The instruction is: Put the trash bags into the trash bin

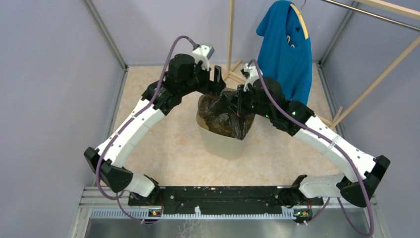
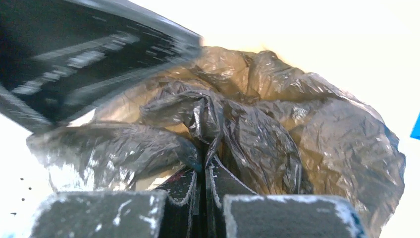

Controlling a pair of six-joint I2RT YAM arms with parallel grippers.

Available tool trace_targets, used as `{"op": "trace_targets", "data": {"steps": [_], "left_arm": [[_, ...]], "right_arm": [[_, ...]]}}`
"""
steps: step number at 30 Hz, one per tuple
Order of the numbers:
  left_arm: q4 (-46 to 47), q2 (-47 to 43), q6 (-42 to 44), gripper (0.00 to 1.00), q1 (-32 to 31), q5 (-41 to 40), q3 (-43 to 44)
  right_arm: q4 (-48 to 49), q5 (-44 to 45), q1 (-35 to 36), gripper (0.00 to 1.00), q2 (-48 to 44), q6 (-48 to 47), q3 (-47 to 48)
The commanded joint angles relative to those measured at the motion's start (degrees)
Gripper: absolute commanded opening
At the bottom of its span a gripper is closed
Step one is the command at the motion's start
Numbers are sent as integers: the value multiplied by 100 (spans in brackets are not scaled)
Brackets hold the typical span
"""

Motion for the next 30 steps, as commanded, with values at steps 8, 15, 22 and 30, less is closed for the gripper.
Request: {"op": "trace_targets", "data": {"steps": [8, 15, 22, 30], "left_arm": [[-135, -1786, 80, 92, 57, -557, -1074], [76, -2313, -295, 90, 62, -43, -1876], [401, -2310, -485, 87, 56, 311, -2100], [1085, -2522, -977, 78, 55, 1317, -2113]], "right_arm": [[-107, -87, -31, 0, 761, -63, 203], [-204, 78, -32, 0, 1318, -170, 353], [-646, 179, -31, 0, 750, -217, 737], [96, -660, -31, 3, 25, 442, 241]]}}
